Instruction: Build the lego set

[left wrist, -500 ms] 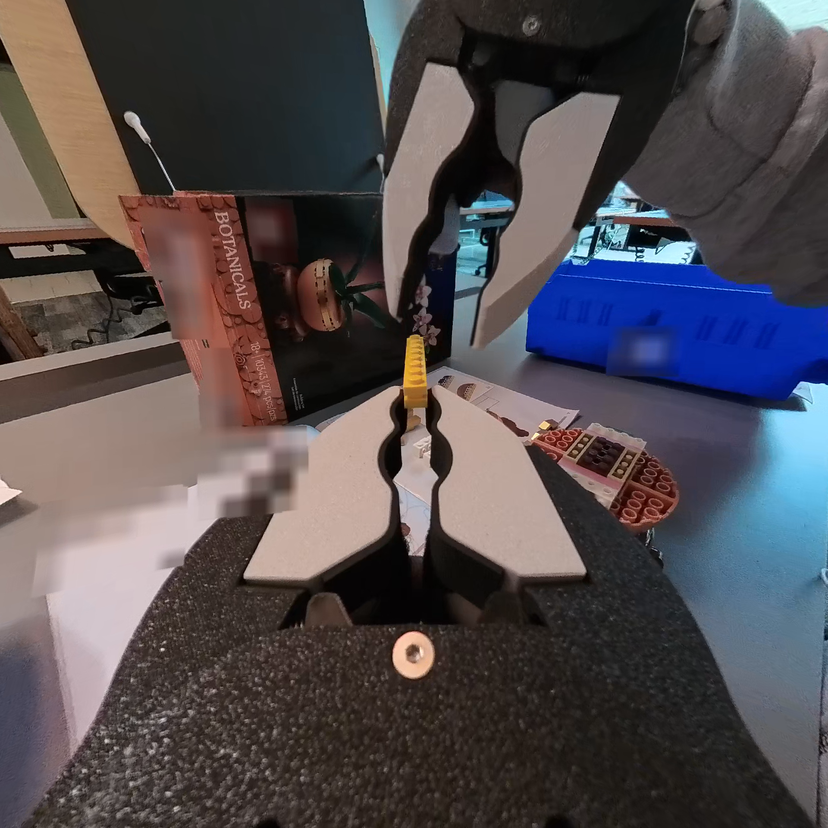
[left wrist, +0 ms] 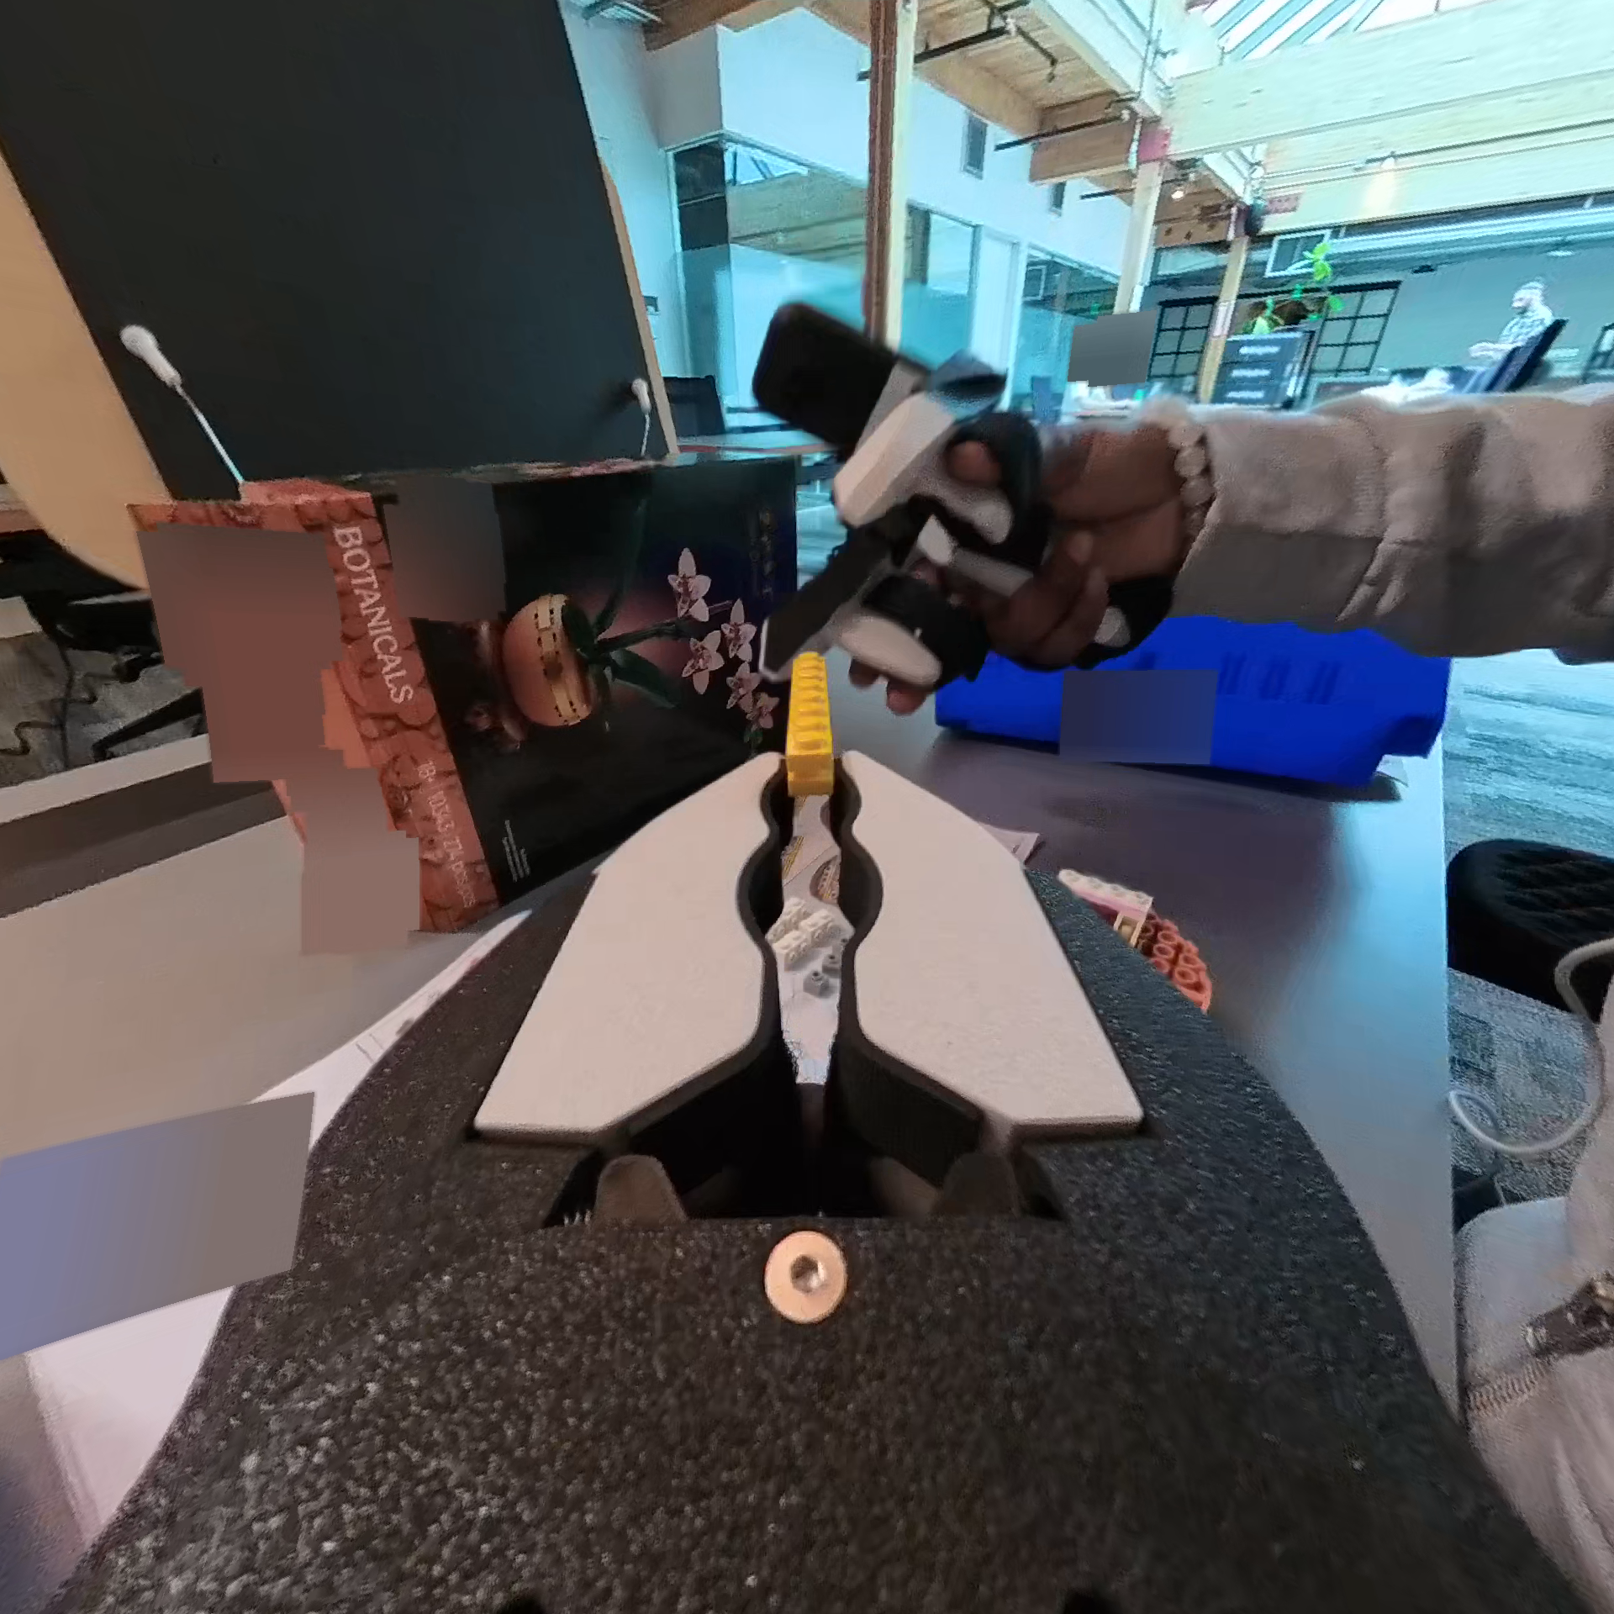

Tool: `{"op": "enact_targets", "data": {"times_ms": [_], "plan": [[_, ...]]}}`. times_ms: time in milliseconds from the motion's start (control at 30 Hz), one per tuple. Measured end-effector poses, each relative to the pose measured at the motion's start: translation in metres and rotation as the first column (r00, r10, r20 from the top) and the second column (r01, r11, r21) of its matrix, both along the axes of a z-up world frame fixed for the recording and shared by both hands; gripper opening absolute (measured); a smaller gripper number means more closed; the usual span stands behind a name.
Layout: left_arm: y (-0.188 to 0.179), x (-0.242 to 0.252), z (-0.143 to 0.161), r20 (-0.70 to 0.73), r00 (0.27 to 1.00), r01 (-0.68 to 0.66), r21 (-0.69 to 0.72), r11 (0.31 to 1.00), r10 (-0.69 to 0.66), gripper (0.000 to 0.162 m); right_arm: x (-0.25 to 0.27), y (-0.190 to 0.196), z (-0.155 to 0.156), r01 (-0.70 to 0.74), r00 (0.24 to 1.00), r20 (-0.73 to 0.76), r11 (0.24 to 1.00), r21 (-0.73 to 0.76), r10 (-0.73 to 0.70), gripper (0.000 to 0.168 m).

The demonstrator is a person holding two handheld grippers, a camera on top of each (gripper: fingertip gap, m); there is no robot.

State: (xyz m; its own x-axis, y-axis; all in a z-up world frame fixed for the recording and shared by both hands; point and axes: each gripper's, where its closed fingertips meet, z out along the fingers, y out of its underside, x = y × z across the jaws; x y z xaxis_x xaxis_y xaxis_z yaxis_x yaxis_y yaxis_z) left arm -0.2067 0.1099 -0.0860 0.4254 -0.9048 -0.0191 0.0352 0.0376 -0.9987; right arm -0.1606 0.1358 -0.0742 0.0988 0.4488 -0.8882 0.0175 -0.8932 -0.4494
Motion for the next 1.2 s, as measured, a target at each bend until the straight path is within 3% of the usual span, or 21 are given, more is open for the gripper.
{"op": "enact_targets", "data": {"times_ms": [100,433,1200], "plan": [[-0.001,0.003,0.007,-0.01,1.0,0.023,0.028,0.999,-0.023,0.007,-0.006,-0.004,-0.005,-0.022,0.993,-0.121,0.987,-0.159,0.003,0.045],[-0.008,0.015,0.005,-0.029,0.997,0.071,0.05,0.996,-0.07,0.007,-0.018,-0.026,-0.005,-0.103,0.961,-0.275,0.949,-0.297,0.018,0.04],[-0.008,0.024,-0.002,-0.047,0.995,0.093,0.067,0.993,-0.09,0.007,-0.02,-0.034,-0.004,-0.142,0.957,-0.283,0.951,-0.274,0.062,0.018]]}}
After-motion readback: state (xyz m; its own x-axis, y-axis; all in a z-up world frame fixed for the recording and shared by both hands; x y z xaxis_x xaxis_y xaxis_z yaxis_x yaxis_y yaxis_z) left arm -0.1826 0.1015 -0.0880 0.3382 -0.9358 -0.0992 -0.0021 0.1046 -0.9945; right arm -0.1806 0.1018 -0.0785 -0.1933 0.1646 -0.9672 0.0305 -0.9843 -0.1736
